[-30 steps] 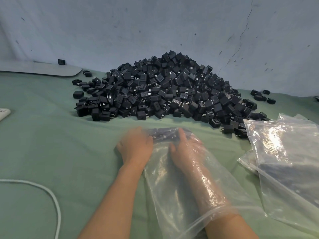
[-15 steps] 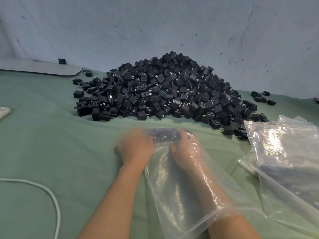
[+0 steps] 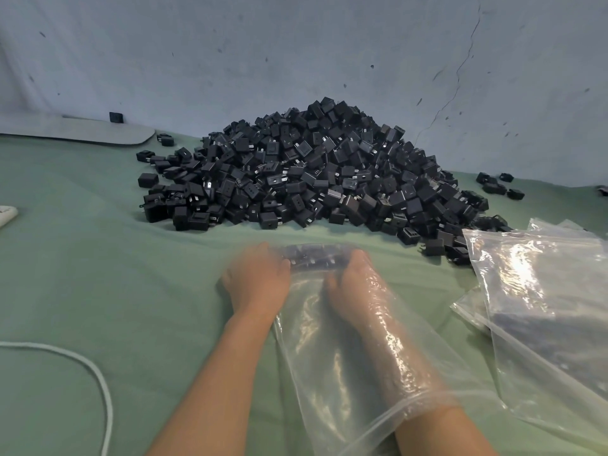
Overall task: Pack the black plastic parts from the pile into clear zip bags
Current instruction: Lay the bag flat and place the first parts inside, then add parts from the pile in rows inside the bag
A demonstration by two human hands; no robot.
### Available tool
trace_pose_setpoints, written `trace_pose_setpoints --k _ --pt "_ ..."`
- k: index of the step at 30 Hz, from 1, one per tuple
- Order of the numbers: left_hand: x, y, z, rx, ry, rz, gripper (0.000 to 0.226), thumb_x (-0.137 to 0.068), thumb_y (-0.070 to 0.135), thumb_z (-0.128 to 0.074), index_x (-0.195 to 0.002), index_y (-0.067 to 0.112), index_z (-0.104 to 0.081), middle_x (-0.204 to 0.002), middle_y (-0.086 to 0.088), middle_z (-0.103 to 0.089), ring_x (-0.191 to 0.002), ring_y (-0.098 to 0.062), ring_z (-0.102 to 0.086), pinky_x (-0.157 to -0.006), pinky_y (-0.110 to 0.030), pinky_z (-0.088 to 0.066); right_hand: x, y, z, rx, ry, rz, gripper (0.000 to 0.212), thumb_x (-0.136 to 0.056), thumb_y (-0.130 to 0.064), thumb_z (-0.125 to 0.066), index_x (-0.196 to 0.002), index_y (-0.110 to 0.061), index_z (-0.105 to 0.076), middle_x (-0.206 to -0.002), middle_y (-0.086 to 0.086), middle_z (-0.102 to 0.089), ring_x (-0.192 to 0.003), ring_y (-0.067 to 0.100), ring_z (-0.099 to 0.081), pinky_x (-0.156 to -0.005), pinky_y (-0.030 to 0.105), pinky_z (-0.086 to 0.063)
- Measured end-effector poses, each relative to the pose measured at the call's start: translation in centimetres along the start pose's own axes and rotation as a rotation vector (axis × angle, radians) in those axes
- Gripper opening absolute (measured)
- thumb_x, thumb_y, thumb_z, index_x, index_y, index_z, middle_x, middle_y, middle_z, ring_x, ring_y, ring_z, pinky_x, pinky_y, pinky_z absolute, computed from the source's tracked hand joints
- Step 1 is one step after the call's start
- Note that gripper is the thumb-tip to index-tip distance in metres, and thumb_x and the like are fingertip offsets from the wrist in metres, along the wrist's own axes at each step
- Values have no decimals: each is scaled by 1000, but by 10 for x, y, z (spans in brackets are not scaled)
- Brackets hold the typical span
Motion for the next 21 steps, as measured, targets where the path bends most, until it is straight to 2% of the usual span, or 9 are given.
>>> trace_pose_setpoints --k 3,5,7,11,16,21 --pt "0 0 0 -6 5 -4 50 -94 43 -48 -139 23 -39 -141 0 -43 -127 -26 -37 -106 -40 -22 7 -5 -1 9 30 25 27 -86 -20 -48 -113 -14 -48 -104 0 -49 -96 22 -57 -86 39 -49" --pt "0 0 0 -12 5 -5 50 -94 43 -48 -139 23 -39 -141 0 -43 -127 -26 -37 -106 -40 -22 12 -8 -3 -37 32 69 39 -89 -19 -41 -126 -9 -48 -117 11 -51 -113 28 -50 -96 40 -42" --pt "-1 0 0 -12 5 -5 50 -94 43 -47 -139 23 -39 -141 0 -42 -127 -25 -37 -106 -40 -22 13 -6 -2 -41 -34 63 43 -95 -15 -45 -136 -4 -40 -130 19 -45 -123 35 -42 -101 40 -34" --pt "-1 -1 -1 -8 0 -2 49 -94 43 -47 -138 23 -39 -141 0 -42 -127 -26 -37 -106 -40 -22 10 -6 8 167 -99 75 43 -95 -22 -53 -130 0 -42 -134 22 -41 -122 38 -41 -100 44 -34" --pt "-1 0 -1 -14 -5 -2 49 -94 42 -46 -139 23 -38 -141 0 -42 -127 -26 -36 -106 -40 -22 11 -9 8 217 -75 63 38 -92 -24 -53 -120 0 -46 -124 21 -46 -113 38 -48 -93 45 -42" --pt "0 0 0 -9 -9 -1 49 -95 41 -47 -139 23 -38 -141 1 -43 -127 -26 -37 -107 -41 -22 6 -11 8 251 -98 60 38 -93 -24 -53 -123 -1 -46 -125 21 -48 -113 38 -49 -94 45 -43"
Point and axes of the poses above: each hand's wrist, its own x-axis away from the middle knuckle, its own z-axis out of the back of the hand, y = z × x, the point moved 5 cm from there along -x, towards the middle knuckle
